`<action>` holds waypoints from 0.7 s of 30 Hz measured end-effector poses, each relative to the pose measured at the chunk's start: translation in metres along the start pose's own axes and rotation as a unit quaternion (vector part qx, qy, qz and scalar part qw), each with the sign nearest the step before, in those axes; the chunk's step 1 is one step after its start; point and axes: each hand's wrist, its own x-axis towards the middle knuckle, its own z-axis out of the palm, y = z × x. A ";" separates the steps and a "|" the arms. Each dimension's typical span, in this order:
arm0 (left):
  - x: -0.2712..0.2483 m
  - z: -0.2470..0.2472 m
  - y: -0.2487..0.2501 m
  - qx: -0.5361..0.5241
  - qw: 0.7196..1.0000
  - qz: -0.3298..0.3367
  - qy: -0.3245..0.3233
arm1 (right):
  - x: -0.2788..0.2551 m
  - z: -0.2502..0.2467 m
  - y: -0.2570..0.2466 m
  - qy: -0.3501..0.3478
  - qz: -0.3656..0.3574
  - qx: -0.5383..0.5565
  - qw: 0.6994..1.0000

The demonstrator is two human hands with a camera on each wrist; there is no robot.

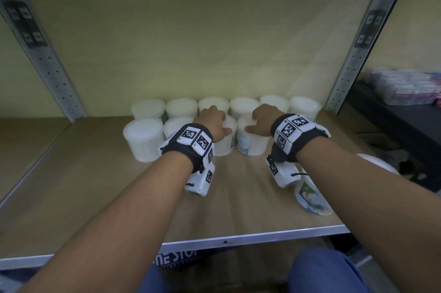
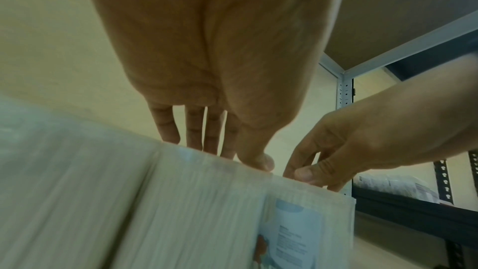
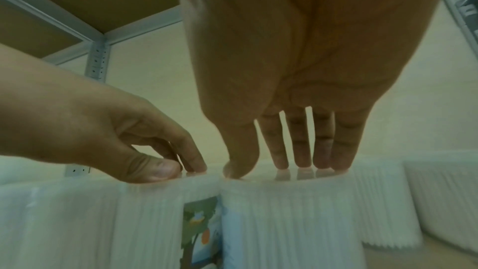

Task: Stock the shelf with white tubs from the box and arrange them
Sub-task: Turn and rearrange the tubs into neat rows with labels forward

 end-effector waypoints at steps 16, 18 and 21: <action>-0.003 0.003 0.002 0.005 1.000 -0.002 0.008 | -0.003 -0.016 0.004 -0.054 -0.020 0.042 0.997; -0.003 0.003 0.002 0.005 1.000 -0.003 0.009 | 0.000 -0.015 0.002 -0.037 -0.002 0.040 0.999; -0.003 0.003 0.002 0.008 1.000 -0.004 0.005 | 0.002 -0.008 -0.001 -0.020 0.027 0.010 0.999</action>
